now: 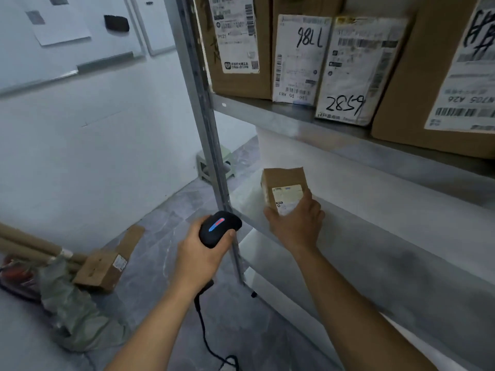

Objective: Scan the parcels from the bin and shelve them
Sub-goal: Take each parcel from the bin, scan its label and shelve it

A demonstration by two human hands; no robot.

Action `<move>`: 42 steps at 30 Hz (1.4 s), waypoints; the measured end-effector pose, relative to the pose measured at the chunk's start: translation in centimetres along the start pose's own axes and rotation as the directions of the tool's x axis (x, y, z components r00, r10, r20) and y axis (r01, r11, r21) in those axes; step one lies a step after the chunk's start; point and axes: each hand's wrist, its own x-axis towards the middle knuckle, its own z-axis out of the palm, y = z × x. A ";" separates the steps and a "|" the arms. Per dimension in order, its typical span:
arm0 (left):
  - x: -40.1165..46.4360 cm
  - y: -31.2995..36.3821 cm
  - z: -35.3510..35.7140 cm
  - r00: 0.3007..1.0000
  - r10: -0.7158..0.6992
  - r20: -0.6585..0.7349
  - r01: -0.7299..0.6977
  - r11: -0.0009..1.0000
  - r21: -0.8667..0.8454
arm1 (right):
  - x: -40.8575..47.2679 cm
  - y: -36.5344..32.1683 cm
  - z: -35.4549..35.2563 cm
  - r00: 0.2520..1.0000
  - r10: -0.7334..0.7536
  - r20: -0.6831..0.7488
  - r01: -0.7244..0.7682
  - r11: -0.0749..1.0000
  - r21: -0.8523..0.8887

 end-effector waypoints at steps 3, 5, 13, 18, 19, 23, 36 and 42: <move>4.1 -1.5 -1.5 0.998 -0.006 0.067 0.006 1.000 0.009 | 0.6 -2.5 3.1 0.994 0.109 -0.018 -0.109 0.994 -0.014; 6.7 -2.2 -2.4 0.994 -0.009 0.113 0.007 1.000 0.019 | 1.3 -4.1 5.0 0.986 0.165 -0.012 -0.165 0.986 -0.036; 14.2 -4.1 -4.5 0.962 -0.015 0.271 0.005 0.999 0.039 | 3.0 -7.2 11.7 0.932 0.362 -0.030 -0.363 0.930 -0.061; 17.0 -4.9 -4.6 0.940 -0.023 0.342 0.004 0.998 0.058 | 4.3 -7.8 14.0 0.888 0.456 -0.050 -0.459 0.884 -0.086; 17.4 -5.0 -4.6 0.935 -0.025 0.354 0.005 0.998 0.055 | 4.5 -8.0 14.4 0.880 0.473 -0.053 -0.476 0.875 -0.090; 18.9 -5.5 -4.5 0.925 -0.036 0.378 0.020 0.999 0.047 | 5.4 -9.0 15.9 0.844 0.534 -0.058 -0.537 0.839 -0.093; 19.8 -6.9 -3.7 0.900 0.000 0.435 -0.022 0.999 0.046 | 3.8 -8.8 15.8 0.881 0.473 -0.001 -0.473 0.881 -0.025; 17.4 -5.8 0.0 0.825 0.056 0.563 -0.095 0.995 0.041 | 0.0 -3.4 9.1 0.865 0.500 -0.047 -0.500 0.866 0.019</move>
